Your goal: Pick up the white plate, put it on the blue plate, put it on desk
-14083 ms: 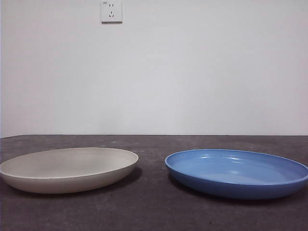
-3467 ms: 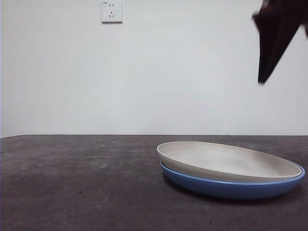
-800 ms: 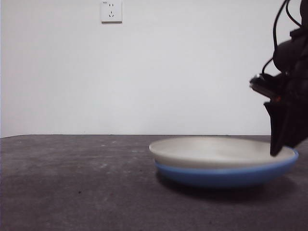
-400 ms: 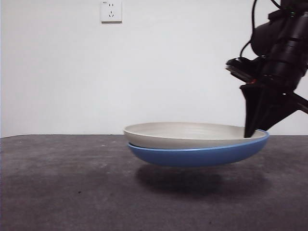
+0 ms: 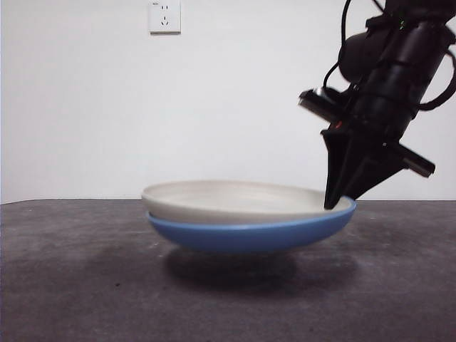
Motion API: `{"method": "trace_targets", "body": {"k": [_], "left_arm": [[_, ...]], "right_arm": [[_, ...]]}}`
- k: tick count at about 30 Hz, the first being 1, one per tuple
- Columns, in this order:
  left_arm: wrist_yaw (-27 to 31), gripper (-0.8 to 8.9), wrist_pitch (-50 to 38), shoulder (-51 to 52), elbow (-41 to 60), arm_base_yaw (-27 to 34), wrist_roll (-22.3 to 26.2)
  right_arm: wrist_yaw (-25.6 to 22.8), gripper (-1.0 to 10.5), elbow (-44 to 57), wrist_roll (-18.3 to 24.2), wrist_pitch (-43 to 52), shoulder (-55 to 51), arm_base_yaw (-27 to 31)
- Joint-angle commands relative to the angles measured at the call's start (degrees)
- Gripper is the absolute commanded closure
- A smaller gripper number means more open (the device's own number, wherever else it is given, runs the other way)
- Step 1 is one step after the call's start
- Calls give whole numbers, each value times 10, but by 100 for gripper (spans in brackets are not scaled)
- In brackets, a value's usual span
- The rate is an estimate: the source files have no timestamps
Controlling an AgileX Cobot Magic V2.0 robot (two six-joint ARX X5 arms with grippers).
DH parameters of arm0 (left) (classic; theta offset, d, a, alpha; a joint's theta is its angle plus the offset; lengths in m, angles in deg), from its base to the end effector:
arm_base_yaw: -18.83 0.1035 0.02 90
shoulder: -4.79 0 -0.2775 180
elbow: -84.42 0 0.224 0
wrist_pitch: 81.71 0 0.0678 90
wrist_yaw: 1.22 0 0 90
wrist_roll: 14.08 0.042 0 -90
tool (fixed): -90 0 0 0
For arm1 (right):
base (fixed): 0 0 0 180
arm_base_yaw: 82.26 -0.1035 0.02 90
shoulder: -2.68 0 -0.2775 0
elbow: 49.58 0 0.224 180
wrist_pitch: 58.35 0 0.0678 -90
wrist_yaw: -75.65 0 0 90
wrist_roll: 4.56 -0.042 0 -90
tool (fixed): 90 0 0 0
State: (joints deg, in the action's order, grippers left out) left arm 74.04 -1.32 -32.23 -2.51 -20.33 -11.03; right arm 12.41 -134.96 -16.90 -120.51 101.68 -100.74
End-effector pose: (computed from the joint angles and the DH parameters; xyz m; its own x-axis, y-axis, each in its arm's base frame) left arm 0.0213 -0.0311 0.3870 0.4856 -0.7236 -0.4905 0.8005 0.5935 -0.0830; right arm 0.2852 0.1152 0.2228 0.0653 0.4966 -0.8655 -0.1825 0.8587 0.4789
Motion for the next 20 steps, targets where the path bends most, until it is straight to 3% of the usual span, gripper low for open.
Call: {"method": "trace_targets", "body": {"k": [1, 13, 20], "left_arm": [[2, 187, -6, -3, -7, -5, -1], [2, 187, -6, -3, -7, -5, -1], [2, 187, -5, -3, -7, -5, -1]], "right_arm": [[6, 936, -12, -18, 13, 25, -9], [23, 936, -12, -28, 45, 78, -20], [1, 935, -12, -31, 52, 90, -21]]}}
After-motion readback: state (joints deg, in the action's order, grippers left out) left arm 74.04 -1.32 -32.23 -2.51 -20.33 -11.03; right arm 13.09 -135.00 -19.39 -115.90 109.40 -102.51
